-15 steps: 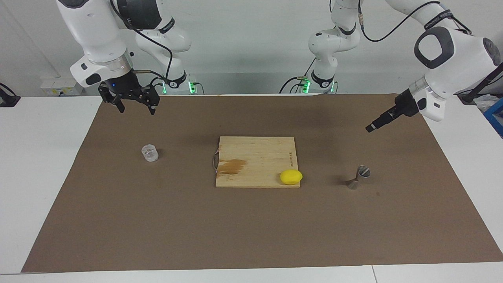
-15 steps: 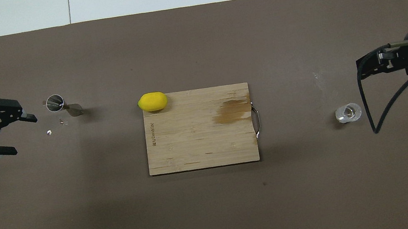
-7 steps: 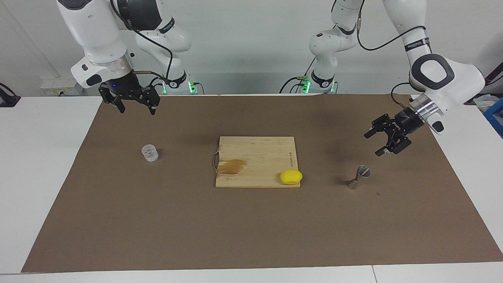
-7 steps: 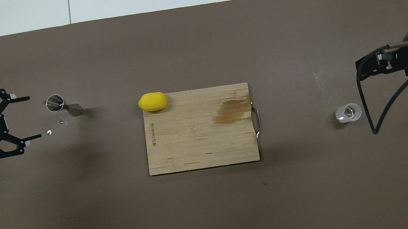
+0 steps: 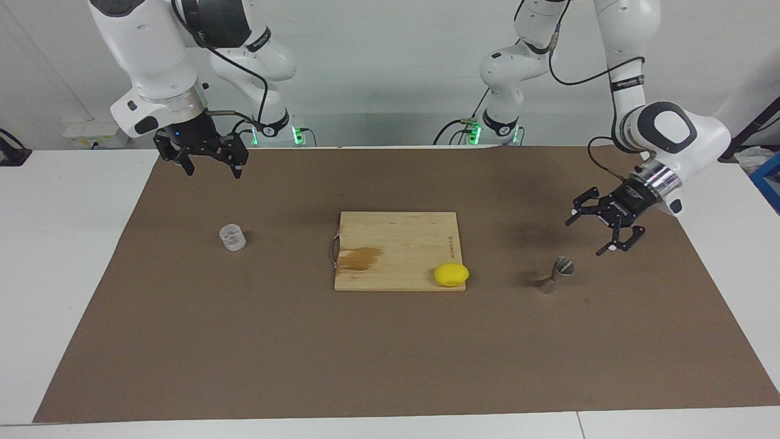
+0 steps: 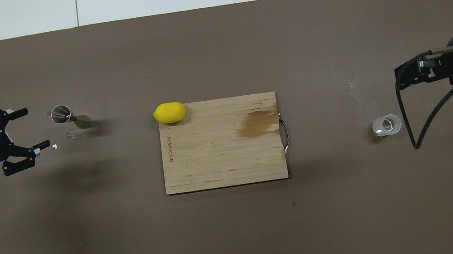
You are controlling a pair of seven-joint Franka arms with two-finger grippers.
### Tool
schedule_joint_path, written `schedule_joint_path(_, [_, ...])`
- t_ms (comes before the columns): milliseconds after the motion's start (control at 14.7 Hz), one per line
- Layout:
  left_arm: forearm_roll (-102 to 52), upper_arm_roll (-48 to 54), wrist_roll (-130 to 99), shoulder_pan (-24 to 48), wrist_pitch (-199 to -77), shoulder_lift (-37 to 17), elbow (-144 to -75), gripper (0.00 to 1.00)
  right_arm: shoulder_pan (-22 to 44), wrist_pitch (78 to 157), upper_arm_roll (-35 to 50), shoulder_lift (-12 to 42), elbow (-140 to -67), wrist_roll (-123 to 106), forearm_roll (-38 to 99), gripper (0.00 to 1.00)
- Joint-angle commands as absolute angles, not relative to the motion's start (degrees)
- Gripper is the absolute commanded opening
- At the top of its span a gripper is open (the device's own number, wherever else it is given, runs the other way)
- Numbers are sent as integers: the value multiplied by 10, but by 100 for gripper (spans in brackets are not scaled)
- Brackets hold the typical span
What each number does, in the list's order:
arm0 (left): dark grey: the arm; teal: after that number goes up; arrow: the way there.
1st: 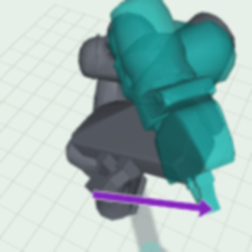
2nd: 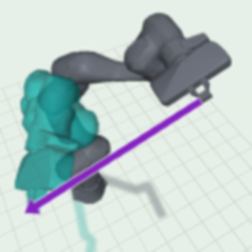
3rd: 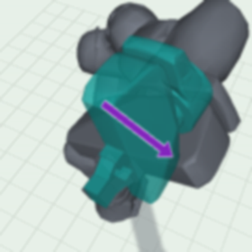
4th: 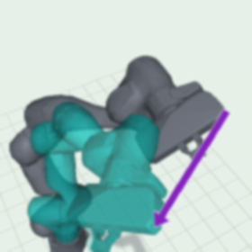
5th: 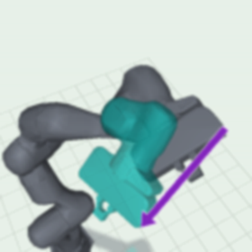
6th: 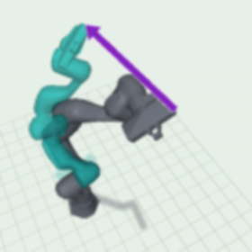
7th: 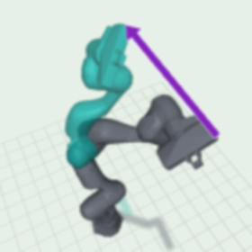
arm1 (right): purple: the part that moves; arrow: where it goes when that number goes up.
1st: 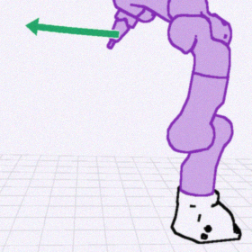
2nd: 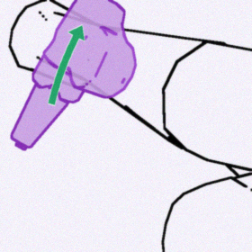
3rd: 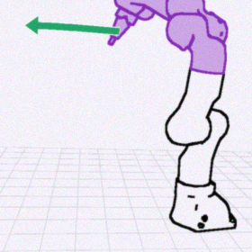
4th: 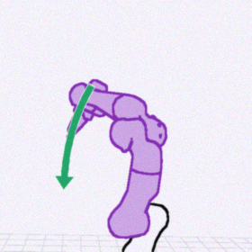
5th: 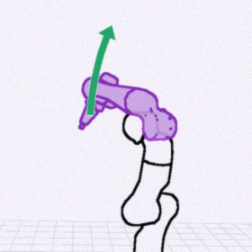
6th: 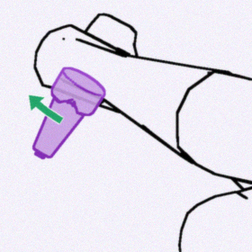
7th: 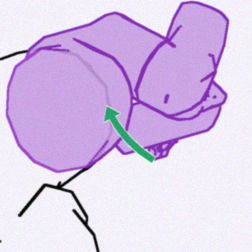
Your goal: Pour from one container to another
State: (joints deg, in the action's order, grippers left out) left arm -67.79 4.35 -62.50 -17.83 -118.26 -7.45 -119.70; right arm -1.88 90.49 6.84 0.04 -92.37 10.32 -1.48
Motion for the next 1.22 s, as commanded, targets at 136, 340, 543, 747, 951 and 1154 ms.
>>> schedule_joint_path(136, [-746,52,-628,-183,-1199,-102,-1209,100,-25,917,70,-18,-950,93,-11,100])
schedule_joint_path(340, [-772,54,-623,-178,-1217,-122,-1208,100,-25,917,70,-18,-950,93,-10,100])
schedule_joint_path(543, [-780,54,-599,-165,-1225,-128,-1208,100,-25,917,70,-18,-950,93,-10,100])
schedule_joint_path(747, [-780,55,-574,-156,-1229,-134,-1204,100,-25,918,70,-18,-950,93,-11,100])
schedule_joint_path(951, [-780,55,-563,-149,-1239,-137,-1205,100,-25,917,70,-18,-950,92,-10,100])
schedule_joint_path(1154, [-782,55,-563,-145,-1259,-143,-1202,98,-25,917,70,-18,-950,92,-10,100])
